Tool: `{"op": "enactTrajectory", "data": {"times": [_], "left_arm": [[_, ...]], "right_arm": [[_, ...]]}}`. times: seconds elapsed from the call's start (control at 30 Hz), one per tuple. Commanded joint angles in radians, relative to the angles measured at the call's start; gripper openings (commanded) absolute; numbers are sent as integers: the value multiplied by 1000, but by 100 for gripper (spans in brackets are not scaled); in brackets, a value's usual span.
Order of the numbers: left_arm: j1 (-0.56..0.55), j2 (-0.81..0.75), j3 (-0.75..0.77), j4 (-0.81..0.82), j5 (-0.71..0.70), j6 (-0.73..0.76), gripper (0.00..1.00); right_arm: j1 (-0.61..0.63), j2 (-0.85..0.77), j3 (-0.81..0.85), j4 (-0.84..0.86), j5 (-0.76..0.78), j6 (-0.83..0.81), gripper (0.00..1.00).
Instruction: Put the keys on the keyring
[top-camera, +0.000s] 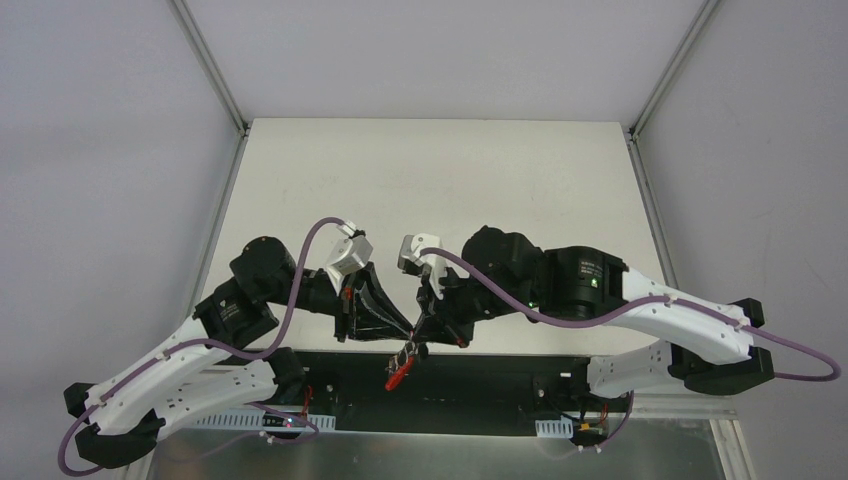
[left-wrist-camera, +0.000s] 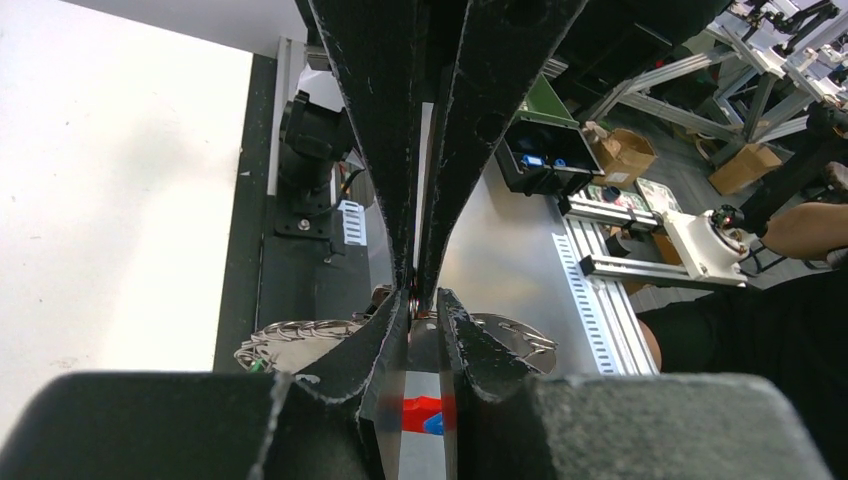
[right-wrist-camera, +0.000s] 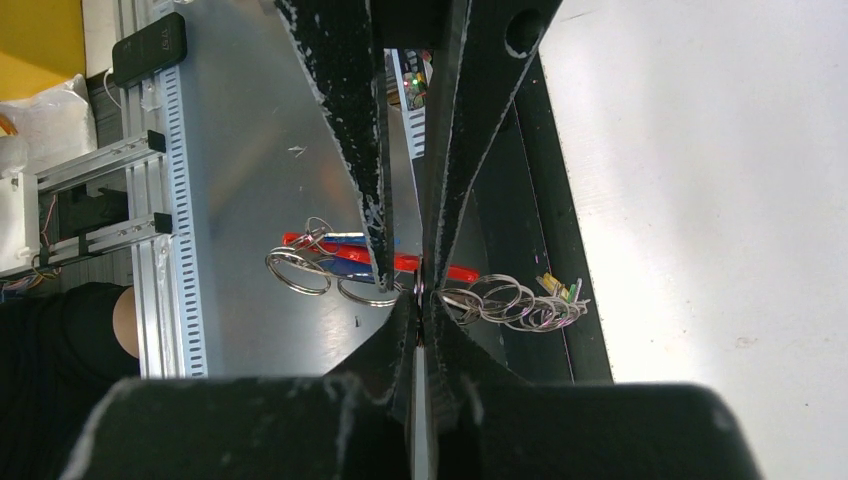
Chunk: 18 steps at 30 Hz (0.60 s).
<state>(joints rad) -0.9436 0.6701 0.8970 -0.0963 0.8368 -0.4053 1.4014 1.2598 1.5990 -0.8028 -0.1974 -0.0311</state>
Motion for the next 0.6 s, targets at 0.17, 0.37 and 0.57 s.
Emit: {"op": "enactTrajectory", "data": {"times": [0.17, 0.37, 0.57], "left_arm": [[-11, 19, 18, -34, 10, 3, 11], [-11, 50, 17, -45, 16, 22, 0], [-11, 31, 11, -71, -34, 74, 0]], "right_arm": [[2, 0, 56, 42, 15, 64, 0], [-1, 0, 62, 45, 18, 75, 0], [-10, -23, 48, 64, 44, 97, 0]]}}
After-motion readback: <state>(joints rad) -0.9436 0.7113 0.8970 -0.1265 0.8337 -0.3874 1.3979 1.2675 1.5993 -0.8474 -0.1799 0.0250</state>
